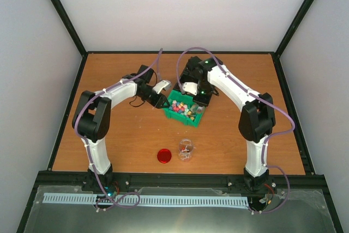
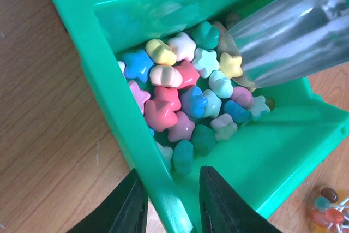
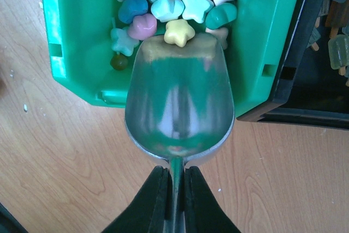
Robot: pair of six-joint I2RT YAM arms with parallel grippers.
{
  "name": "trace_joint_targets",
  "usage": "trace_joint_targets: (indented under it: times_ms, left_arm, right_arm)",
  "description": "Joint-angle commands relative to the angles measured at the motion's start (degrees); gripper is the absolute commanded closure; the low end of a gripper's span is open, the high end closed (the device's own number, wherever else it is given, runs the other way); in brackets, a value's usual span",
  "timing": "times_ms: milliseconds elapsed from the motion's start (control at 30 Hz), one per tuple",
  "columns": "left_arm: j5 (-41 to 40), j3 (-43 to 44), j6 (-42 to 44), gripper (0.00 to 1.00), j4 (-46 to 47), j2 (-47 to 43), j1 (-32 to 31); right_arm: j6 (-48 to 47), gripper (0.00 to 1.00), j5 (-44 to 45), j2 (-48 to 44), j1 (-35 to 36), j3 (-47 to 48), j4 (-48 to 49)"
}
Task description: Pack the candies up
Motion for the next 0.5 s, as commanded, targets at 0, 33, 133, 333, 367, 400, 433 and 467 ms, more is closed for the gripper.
trace_joint_targets:
  times_ms: [0,33,133,333,367,400,433,467]
  left_arm:
    - [-0.7,1.7,2.9,0.73,0.4,-0.4,-0.4]
    - [-1.0,1.9,3.4,0.73,0.2,-0.2,-0.4]
    - [-1.3,2.7,4.6,0.74,-0.6,0.4,-0.4]
    - [-1.5,4.7,7.1,0.75,-3.0,1.9,-0.4]
    - [-1.4,4.8,7.4,0.75,-3.0,1.9,-0.4]
    - [-1.4,4.9,7.6,0.75,-3.1,2.0,-0.4]
    - [-1.2,5.1,7.8,0.76,-3.2,2.2,-0.4]
    - [-1.1,5.4,7.9,0.76,-3.4,2.4,-0.4]
  right_arm:
    - [1.5,0.97,-1.4,1.7,0.0,-1.7,1.5]
    - [1.7,0.97,-2.4,1.3,-0.2,-2.5,2.8]
    - [2.5,0.97,-6.7,-1.6,-2.3,-7.7,9.5]
    - [2.7,0.97,-12.0,-6.7,-6.9,-19.5,20.3]
    - [2.6,0.97,-12.4,-7.2,-7.0,-21.0,22.0]
    - [2.1,0.97,-12.8,-7.8,-7.0,-22.4,23.4]
    - [2.1,0.97,-13.1,-8.3,-7.0,-24.1,25.1]
    - [2.3,0.97,-13.4,-8.6,-7.0,-25.2,26.7]
